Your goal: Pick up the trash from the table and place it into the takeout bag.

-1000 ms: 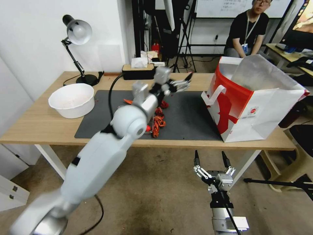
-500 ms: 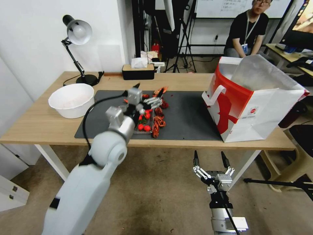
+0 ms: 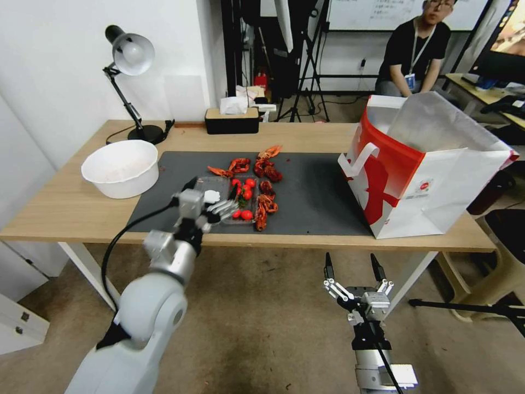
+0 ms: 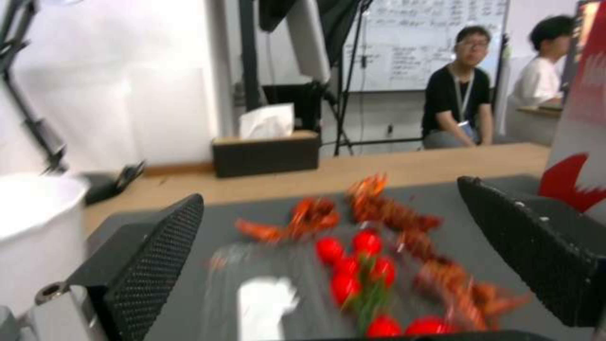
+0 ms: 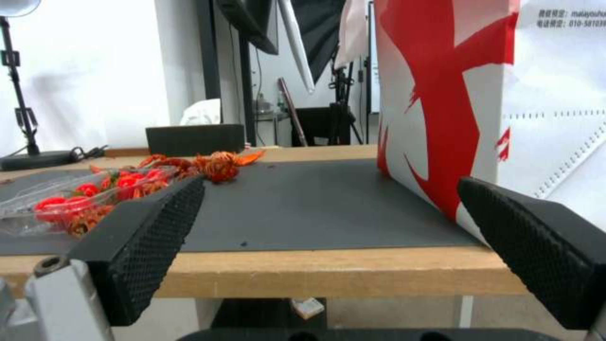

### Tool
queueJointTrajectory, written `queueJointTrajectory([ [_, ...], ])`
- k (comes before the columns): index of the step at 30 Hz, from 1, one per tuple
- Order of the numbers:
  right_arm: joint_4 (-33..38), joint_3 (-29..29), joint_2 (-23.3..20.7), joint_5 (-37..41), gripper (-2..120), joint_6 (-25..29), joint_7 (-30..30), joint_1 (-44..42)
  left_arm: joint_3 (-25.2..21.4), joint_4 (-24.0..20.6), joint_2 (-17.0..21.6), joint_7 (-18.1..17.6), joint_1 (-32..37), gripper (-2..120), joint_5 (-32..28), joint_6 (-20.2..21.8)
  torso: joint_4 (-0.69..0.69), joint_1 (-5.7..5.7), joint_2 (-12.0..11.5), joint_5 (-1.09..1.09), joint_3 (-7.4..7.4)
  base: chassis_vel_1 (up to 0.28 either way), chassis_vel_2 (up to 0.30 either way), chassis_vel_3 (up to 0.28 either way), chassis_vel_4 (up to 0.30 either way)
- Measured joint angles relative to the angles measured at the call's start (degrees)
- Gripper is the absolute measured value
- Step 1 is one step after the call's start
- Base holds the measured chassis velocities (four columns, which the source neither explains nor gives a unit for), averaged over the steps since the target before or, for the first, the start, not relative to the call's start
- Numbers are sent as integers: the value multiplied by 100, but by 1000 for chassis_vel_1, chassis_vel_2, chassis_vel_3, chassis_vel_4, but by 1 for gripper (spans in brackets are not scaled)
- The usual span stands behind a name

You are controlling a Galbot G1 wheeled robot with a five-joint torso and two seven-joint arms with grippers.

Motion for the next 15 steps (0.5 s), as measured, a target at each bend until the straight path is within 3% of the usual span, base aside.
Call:
queueJointTrajectory([
  [4, -9, -7, -41, 18, 100, -2, 0, 51, -447, -108, 8, 162, 602, 100, 32, -321, 0, 0, 0, 0, 0, 0, 0, 0, 0],
  [15, -22, -75, -128, 80, 100, -107, -44, 112, -979, 9, -94, 266, 1167, 100, 122, -836, 0, 0, 0, 1, 0, 0, 0, 0, 0],
])
